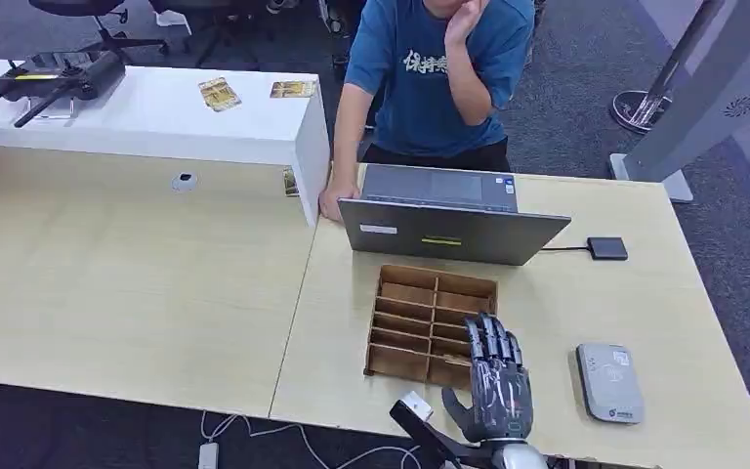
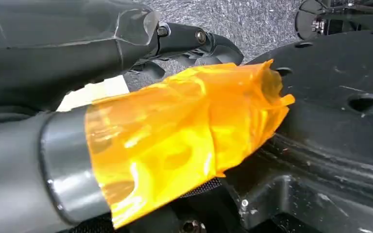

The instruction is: Pass the card to the sensor for recognition and then transmit it.

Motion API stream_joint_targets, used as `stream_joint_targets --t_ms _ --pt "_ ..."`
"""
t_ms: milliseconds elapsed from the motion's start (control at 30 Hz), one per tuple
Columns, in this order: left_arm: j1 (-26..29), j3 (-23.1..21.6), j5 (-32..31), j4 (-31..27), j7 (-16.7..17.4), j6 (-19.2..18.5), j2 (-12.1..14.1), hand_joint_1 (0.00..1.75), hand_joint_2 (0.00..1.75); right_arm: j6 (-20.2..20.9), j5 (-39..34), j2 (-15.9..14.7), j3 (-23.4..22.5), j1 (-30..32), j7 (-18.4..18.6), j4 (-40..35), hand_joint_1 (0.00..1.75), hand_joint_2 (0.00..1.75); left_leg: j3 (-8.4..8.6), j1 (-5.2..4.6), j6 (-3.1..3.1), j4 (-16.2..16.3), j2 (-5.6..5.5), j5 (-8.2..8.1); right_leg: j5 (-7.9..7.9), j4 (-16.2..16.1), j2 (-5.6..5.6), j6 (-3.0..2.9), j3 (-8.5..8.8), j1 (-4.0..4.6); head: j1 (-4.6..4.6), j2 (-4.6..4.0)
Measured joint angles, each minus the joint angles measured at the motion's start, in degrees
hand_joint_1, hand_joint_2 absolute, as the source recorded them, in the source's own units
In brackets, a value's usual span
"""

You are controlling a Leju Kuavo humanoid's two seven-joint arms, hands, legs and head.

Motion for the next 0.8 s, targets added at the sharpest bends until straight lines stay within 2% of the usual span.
stream_joint_targets --t_ms 800 --pt "0.00 0.00 0.35 0.00 0.00 0.04 -0.11 0.00 0.00 0.00 0.02 -0.09 0.31 0.41 0.02 -1.73 0.00 1.75 0.00 0.00 0.00 0.00 0.00 0.00 0.00 0.00 0.00 0.00 -0.01 0.00 0.00 0.00"
